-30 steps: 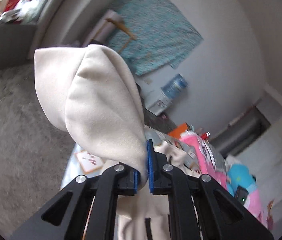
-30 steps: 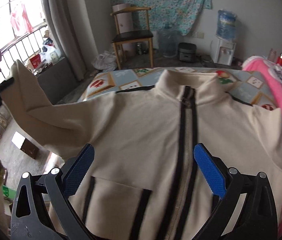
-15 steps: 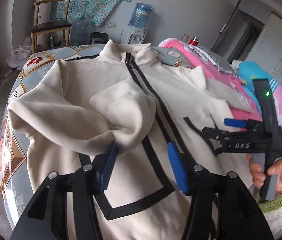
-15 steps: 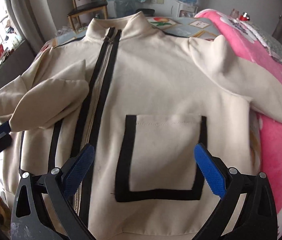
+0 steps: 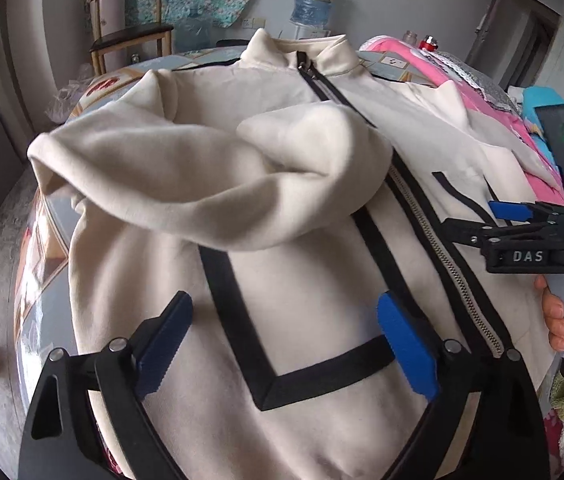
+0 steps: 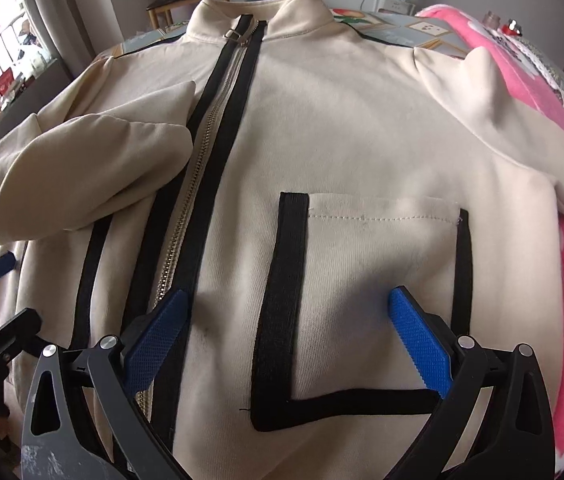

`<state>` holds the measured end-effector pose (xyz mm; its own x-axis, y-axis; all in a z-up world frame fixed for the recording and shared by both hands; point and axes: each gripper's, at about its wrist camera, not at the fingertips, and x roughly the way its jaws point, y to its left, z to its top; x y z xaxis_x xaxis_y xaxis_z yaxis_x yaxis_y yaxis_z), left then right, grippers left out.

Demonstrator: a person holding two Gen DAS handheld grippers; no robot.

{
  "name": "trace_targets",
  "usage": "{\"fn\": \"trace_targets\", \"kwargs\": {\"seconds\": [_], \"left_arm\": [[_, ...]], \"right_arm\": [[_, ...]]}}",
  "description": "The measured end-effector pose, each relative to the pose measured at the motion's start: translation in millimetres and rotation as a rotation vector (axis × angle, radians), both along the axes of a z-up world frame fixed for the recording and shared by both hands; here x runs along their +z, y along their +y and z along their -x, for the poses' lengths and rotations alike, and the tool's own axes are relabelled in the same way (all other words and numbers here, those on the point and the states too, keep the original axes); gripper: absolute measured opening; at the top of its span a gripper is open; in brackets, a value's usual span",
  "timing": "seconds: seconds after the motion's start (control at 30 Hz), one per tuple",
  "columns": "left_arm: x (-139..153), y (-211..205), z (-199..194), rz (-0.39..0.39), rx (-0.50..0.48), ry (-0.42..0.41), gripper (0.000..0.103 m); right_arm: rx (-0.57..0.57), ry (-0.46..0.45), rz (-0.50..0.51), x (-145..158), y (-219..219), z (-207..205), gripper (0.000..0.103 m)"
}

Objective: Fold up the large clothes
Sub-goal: 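Lift the sleeve with the left tool, lay it across the jacket front, release, then move the right tool over the folded sleeve cuff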

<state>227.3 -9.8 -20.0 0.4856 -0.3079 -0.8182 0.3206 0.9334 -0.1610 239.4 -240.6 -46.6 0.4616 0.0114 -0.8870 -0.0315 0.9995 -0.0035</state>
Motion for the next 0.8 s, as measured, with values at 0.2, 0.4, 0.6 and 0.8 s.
{"fn": "trace_targets", "kwargs": {"seconds": [0.2,0.4,0.6,0.8], "left_arm": [[-4,4,2,-0.028,-0.016,-0.023,0.098],[-3,4,-1,-0.027,-0.011,-0.007,0.098],[-3,-2,-6,-0.070,-0.033,0.031,0.098],[-3,-2,-8,-0.069,-0.016,0.047,0.098]], "right_arm": [[0.042,-0.026,0.000,-1,-2,6,0.097],[0.049,-0.041,0.003,-1,-3,6,0.097],[0.063,-0.045,0.003,-1,-2,9,0.097],[0.056,-0.014,0.004,0,-3,3,0.097]]}}
